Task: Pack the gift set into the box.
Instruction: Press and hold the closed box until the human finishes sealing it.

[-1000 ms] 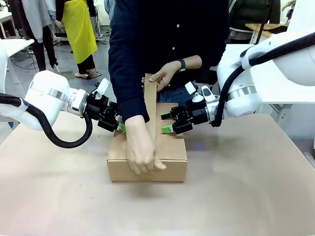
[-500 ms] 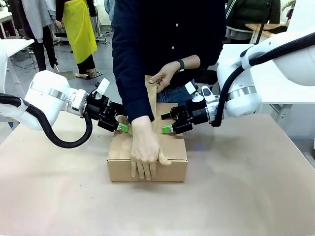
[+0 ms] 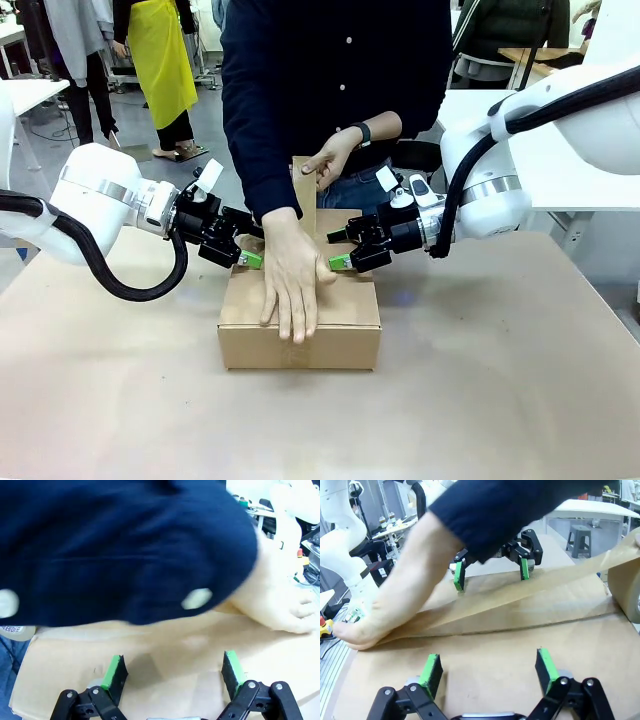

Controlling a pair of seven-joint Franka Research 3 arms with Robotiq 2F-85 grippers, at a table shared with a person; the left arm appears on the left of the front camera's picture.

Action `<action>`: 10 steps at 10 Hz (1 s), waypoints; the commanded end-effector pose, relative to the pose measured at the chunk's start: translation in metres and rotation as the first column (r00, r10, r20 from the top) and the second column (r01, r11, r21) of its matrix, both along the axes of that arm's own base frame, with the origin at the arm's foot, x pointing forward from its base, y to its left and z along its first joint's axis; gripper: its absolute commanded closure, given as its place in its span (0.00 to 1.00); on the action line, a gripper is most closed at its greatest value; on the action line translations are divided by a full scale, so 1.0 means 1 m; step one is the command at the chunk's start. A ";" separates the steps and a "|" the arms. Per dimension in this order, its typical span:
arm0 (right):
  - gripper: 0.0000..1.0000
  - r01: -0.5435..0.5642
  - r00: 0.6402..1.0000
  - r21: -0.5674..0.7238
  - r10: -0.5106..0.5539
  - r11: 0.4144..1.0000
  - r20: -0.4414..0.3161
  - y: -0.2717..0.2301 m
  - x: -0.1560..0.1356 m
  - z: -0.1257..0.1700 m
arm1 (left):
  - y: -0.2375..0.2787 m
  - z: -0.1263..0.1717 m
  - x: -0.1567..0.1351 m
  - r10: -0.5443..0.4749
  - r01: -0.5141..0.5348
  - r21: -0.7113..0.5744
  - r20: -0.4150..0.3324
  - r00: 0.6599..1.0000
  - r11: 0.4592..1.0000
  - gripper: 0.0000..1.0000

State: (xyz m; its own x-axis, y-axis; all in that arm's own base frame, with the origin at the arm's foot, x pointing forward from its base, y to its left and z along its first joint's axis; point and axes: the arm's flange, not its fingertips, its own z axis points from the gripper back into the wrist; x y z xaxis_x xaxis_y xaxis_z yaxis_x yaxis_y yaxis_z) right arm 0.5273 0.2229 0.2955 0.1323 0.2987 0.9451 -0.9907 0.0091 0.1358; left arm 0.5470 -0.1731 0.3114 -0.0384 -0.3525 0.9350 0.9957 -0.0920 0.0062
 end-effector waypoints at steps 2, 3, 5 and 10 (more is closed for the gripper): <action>0.00 -0.001 1.000 -0.006 0.001 1.000 -0.001 0.000 -0.001 -0.002 | 0.000 -0.002 -0.001 -0.001 0.001 0.001 -0.004 1.000 1.000 0.00; 0.00 -0.001 1.000 -0.006 0.001 1.000 -0.001 0.000 -0.001 -0.002 | 0.000 -0.002 -0.001 -0.001 0.001 0.001 -0.004 1.000 1.000 0.00; 0.00 -0.001 1.000 -0.006 0.001 1.000 -0.001 0.000 -0.001 -0.002 | 0.000 -0.002 -0.001 -0.001 0.001 0.001 -0.004 1.000 1.000 0.00; 0.00 -0.001 1.000 -0.006 0.001 1.000 -0.001 0.000 -0.001 -0.002 | 0.000 -0.002 -0.001 -0.001 0.001 0.001 -0.004 1.000 1.000 0.00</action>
State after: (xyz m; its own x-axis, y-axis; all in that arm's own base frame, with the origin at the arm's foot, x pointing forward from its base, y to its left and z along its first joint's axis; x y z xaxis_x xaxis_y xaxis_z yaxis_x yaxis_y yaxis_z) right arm 0.5273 0.2229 0.2946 0.1337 0.2990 0.9448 -0.9905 0.0091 0.1373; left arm 0.5470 -0.1730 0.3106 -0.0371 -0.3534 0.9347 0.9958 -0.0913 0.0050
